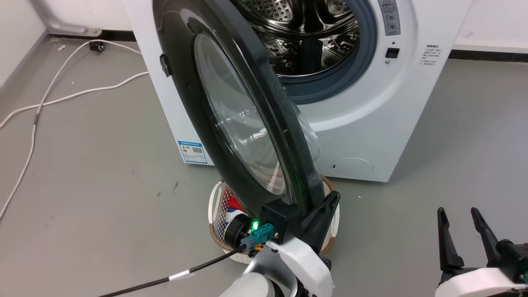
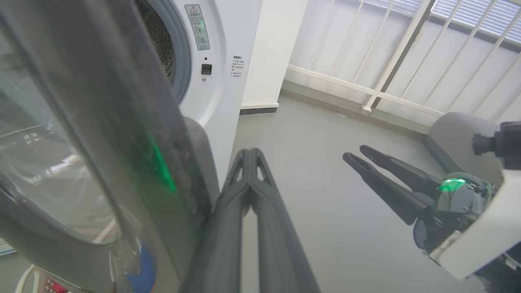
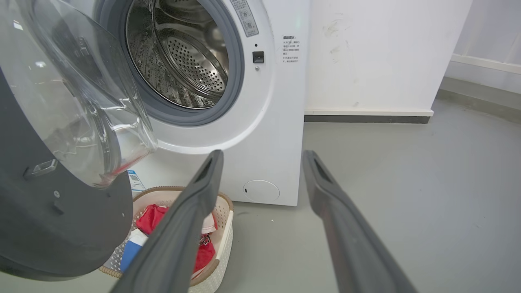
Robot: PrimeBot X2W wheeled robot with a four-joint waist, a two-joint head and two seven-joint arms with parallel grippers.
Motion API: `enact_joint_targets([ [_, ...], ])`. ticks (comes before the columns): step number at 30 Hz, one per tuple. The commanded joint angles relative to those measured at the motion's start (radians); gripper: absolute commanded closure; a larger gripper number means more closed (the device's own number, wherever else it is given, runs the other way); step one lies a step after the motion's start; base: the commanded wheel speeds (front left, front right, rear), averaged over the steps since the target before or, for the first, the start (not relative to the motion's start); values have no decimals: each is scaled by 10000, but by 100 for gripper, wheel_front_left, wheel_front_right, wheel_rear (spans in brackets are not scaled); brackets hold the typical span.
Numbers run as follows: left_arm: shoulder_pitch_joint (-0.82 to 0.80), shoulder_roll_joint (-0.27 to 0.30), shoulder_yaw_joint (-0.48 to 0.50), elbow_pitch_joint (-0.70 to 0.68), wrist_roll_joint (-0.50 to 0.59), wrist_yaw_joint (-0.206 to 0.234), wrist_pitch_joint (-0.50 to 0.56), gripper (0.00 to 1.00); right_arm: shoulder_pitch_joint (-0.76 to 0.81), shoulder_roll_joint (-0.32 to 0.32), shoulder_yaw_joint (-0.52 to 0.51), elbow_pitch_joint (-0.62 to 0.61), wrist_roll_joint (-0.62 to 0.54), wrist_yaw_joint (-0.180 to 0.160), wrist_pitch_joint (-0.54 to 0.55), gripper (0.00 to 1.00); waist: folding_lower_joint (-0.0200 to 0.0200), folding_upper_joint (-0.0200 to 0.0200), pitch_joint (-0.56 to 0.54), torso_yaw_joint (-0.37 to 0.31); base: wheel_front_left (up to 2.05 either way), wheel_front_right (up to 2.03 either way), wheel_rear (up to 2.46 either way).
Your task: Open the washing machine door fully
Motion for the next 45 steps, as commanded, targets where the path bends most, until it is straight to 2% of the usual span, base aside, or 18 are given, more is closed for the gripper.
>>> enact_joint_targets([
  [1,173,229,153,-155,29,178,10,100,-97,22,-14,18,76,-2,-55,0,0,0,-13,111,0,0,0],
  [10,595,835,483,-1035,83,786,195,100,-108,22,-17,4,152,-2,-5,0,0,0,81,569,0,0,0],
  [20,951,1299,854,-1152,78,1350,283,100,-137,22,-14,40,169,-2,6,0,0,0,143,750,0,0,0],
  [25,1152,1343,722,-1614,230,1344,148,100,-66,23,-53,87,228,-2,15,0,0,0,111,1107,0,0,0],
  [34,1475,1519,749,-2243,371,1711,5,100,-44,13,-95,119,237,-4,28,0,0,0,45,1820,0,0,0],
  [45,2020,1892,1503,-2614,98,2244,-368,100,54,16,-190,-63,207,-2,95,0,0,0,-3,3168,0,0,0],
])
